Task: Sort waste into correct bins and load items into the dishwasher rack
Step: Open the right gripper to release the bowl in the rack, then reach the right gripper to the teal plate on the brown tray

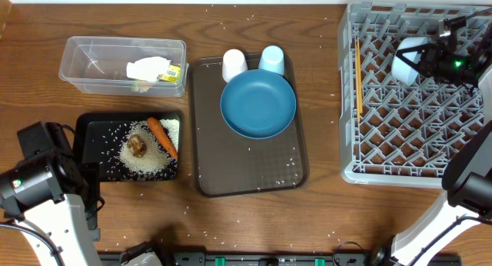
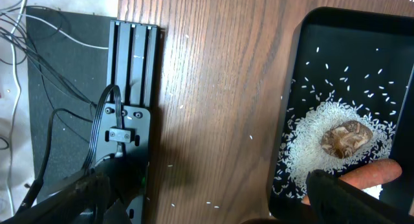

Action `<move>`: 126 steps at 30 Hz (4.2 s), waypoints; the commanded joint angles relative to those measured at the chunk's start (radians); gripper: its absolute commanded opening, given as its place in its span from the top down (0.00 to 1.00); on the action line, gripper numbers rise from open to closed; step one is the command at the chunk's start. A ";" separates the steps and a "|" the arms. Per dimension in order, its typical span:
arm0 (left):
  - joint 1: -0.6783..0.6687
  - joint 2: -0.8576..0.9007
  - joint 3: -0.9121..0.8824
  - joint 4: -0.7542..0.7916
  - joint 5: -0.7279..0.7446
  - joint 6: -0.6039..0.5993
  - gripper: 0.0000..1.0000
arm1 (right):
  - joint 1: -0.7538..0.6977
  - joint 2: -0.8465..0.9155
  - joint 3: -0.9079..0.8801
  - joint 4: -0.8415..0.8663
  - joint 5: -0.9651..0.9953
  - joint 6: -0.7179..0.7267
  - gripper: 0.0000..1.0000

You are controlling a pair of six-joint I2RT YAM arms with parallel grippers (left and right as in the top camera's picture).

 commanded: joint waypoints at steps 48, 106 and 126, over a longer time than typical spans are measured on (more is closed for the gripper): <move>0.006 0.000 0.002 -0.003 -0.011 -0.012 0.02 | 0.001 0.104 -0.007 0.097 -0.247 0.047 0.99; 0.006 0.000 0.002 -0.003 -0.011 -0.012 0.02 | 0.040 -0.443 -0.005 -0.373 0.483 0.190 0.02; 0.006 0.000 0.002 -0.003 -0.011 -0.012 0.02 | 1.073 -0.098 -0.006 -0.109 0.928 -0.042 0.08</move>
